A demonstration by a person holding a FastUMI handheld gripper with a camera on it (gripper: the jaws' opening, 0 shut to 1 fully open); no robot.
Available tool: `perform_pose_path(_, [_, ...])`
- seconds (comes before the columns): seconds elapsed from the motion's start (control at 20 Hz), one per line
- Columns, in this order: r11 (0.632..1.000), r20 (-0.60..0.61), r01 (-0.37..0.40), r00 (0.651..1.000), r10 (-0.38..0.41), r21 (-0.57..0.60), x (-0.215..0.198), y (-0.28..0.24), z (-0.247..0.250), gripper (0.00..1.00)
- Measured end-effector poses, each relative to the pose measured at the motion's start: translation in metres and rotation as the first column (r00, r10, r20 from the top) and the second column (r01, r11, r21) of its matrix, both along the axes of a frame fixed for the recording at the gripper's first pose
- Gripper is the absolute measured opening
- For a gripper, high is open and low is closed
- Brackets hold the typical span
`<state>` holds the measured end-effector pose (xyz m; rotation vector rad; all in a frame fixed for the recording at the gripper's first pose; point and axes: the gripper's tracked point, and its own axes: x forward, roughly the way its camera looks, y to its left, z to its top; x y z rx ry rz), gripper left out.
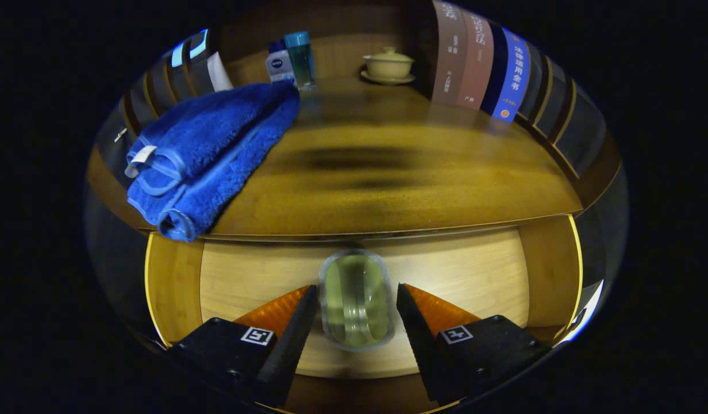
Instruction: Pull open the drawer, take out the items inside it, and place them on the countertop above the cabinet.
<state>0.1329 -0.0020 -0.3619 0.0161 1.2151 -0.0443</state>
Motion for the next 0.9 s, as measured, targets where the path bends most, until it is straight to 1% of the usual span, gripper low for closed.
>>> perform_pose_path(0.1, [1.0, -0.043, -0.015, 0.999, 0.014, -0.009, -0.004, 0.001, -0.01, 0.89])
perform_pose_path(0.2, [1.0, -0.074, -0.016, 0.997, 0.015, -0.012, -0.007, -0.001, -0.011, 0.63])
perform_pose_path(0.3, [1.0, -0.102, -0.002, 0.995, 0.0, -0.019, -0.004, -0.004, -0.025, 0.57])
perform_pose_path(0.4, [1.0, -0.097, -0.003, 0.995, 0.002, -0.012, -0.009, -0.003, -0.017, 0.25])
perform_pose_path(0.5, [1.0, -0.096, 0.004, 0.995, -0.005, -0.009, -0.008, -0.003, -0.017, 0.25])
perform_pose_path(0.55, [1.0, -0.089, 0.013, 0.996, -0.013, -0.003, -0.011, -0.004, -0.02, 0.18])
perform_pose_path(0.6, [1.0, -0.092, 0.015, 0.996, -0.015, -0.001, -0.009, -0.004, -0.007, 0.11])
perform_pose_path(0.65, [1.0, -0.091, 0.015, 0.996, -0.015, 0.0, -0.009, -0.004, -0.014, 0.11])
perform_pose_path(0.8, [1.0, -0.086, 0.006, 0.996, -0.006, 0.005, -0.009, -0.002, -0.011, 0.11])
perform_pose_path(0.9, [1.0, -0.052, 0.013, 0.999, -0.012, 0.007, -0.007, -0.004, -0.005, 0.11])
